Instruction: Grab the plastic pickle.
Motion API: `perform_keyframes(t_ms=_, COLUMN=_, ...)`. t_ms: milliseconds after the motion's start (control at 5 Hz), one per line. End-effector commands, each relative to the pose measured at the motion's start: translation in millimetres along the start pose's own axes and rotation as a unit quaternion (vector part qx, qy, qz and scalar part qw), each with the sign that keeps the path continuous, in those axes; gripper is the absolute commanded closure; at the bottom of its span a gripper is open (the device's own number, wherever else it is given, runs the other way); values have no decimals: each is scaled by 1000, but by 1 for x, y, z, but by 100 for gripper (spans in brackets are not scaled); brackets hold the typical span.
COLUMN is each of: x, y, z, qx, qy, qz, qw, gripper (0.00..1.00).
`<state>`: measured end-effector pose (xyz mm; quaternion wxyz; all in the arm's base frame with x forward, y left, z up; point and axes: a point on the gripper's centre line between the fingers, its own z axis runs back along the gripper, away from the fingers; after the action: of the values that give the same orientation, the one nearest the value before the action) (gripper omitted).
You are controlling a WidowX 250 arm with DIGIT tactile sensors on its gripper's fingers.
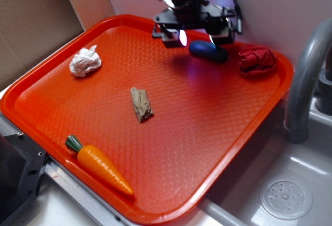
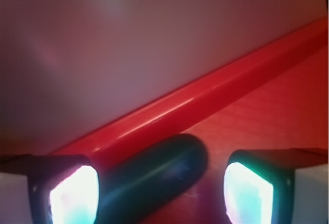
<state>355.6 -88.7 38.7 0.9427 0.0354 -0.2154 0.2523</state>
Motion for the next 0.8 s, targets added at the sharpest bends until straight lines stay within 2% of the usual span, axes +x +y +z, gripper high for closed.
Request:
perform_keyframes(t_ms=0, x=4, y=2, z=-16, qx=-2, qy=35, qz=4, qw=999, gripper=0)
perform_keyframes(t_ms=200, x=-10, y=13, z=2, qx=-28, qy=97, qz=-7, qw=995, gripper=0)
perform_keyframes(t_ms=400, x=-16, y=28, z=10, qx=-78, qy=143, qz=16, qw=986, gripper=100)
perform_keyframes(t_ms=600, x=-14, y=35, z=17, qx=-102, qy=133, qz=-1, qw=986, gripper=100)
